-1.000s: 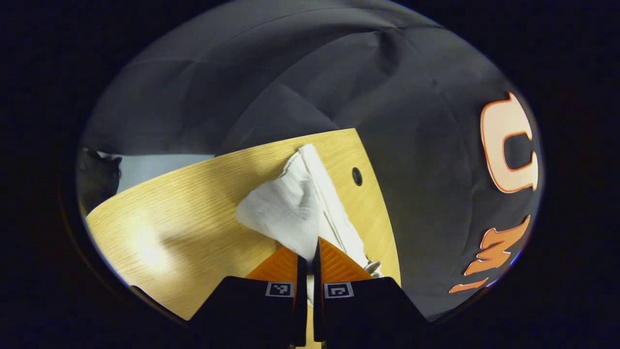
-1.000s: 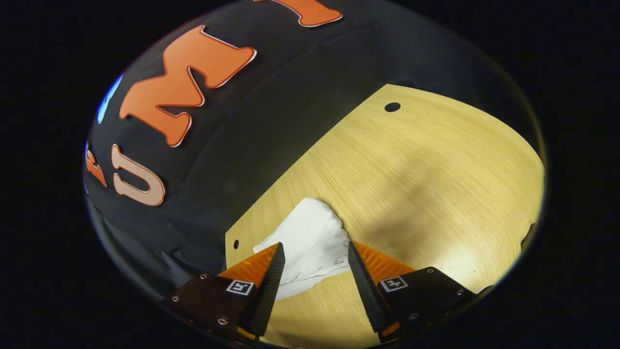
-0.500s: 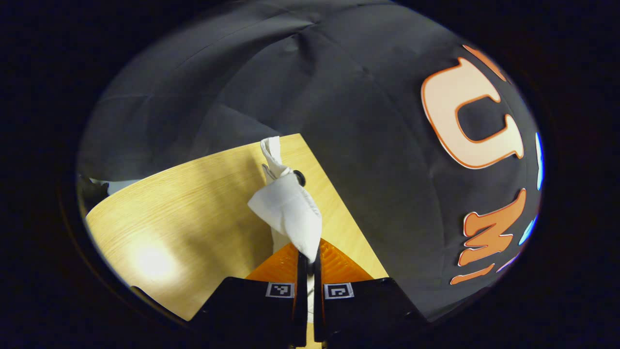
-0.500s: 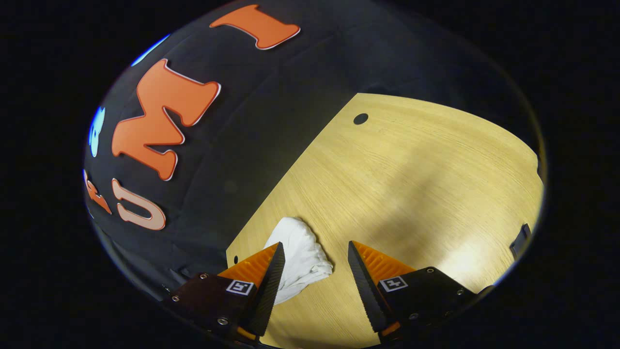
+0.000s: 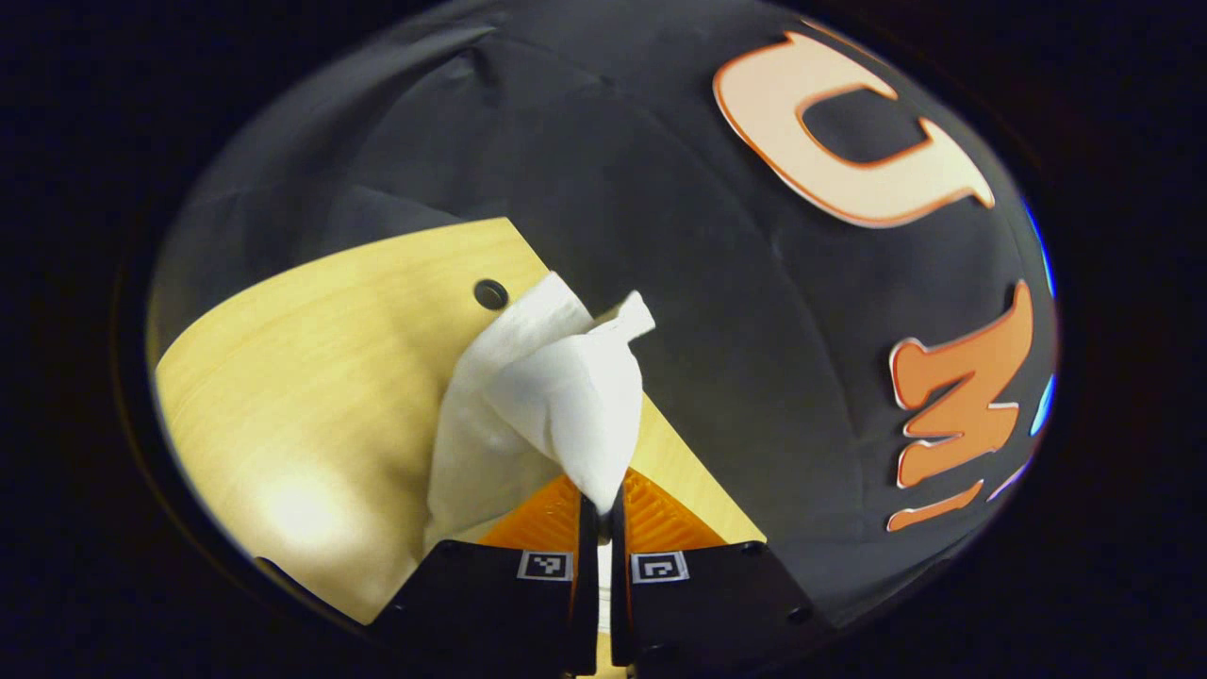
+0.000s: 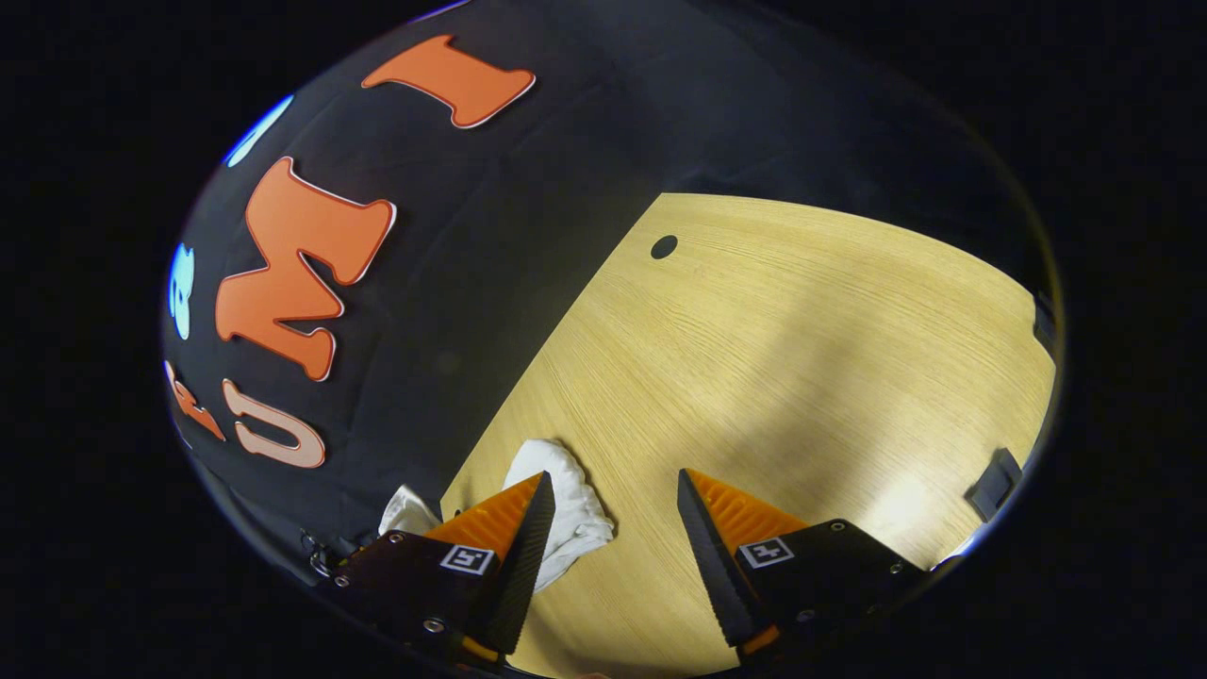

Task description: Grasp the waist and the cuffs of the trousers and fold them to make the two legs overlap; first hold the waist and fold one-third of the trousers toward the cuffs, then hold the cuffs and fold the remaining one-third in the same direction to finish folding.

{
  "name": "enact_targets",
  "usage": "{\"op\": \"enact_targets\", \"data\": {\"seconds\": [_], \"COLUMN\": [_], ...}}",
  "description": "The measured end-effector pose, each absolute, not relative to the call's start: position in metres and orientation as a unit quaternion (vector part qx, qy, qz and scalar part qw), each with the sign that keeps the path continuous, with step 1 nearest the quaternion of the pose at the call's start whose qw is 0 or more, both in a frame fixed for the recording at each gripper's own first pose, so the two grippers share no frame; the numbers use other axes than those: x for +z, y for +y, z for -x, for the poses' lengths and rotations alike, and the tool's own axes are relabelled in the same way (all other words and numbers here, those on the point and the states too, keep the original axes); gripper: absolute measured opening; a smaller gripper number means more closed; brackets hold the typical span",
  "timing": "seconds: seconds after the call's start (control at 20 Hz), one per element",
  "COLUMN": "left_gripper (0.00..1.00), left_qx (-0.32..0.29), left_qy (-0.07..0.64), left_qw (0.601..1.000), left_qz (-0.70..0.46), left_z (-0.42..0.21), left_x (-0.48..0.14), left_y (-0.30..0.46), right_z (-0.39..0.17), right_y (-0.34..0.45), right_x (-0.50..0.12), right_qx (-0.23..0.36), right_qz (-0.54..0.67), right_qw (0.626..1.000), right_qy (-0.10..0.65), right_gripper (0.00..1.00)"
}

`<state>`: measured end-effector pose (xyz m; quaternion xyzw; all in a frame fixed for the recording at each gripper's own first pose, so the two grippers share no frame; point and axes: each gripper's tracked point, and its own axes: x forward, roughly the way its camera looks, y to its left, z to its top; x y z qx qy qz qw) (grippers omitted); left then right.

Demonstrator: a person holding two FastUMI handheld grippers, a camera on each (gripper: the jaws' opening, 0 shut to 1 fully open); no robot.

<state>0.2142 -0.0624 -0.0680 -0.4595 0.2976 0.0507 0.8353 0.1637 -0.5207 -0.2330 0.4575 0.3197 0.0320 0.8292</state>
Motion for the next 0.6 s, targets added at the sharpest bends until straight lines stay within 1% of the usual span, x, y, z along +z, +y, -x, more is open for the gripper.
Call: {"op": "enact_targets", "data": {"seconds": [0.15, 0.2, 0.3, 0.45, 0.6], "left_gripper": [0.09, 0.11, 0.09, 0.09, 0.09], "left_qx": [0.027, 0.021, 0.009, -0.008, -0.039], "left_qy": [0.327, 0.337, 0.353, 0.379, 0.395], "left_qw": [0.834, 0.835, 0.835, 0.833, 0.832], "left_qz": [0.444, 0.436, 0.422, 0.402, 0.387], "left_z": [-0.222, -0.224, -0.231, -0.232, -0.23], "left_x": [-0.076, -0.076, -0.086, -0.096, -0.095], "left_y": [-0.116, -0.135, -0.163, -0.206, -0.256], "right_z": [-0.159, -0.158, -0.155, -0.151, -0.151], "right_y": [-0.532, -0.537, -0.547, -0.565, -0.582], "right_x": [-0.236, -0.239, -0.242, -0.248, -0.253], "right_qx": [0.031, 0.028, 0.024, 0.017, 0.01], "right_qz": [-0.459, -0.46, -0.461, -0.464, -0.47], "right_qw": [0.828, 0.827, 0.827, 0.826, 0.823], "right_qy": [0.32, 0.321, 0.32, 0.32, 0.318], "right_gripper": [0.8, 0.8, 0.8, 0.8, 0.8]}}
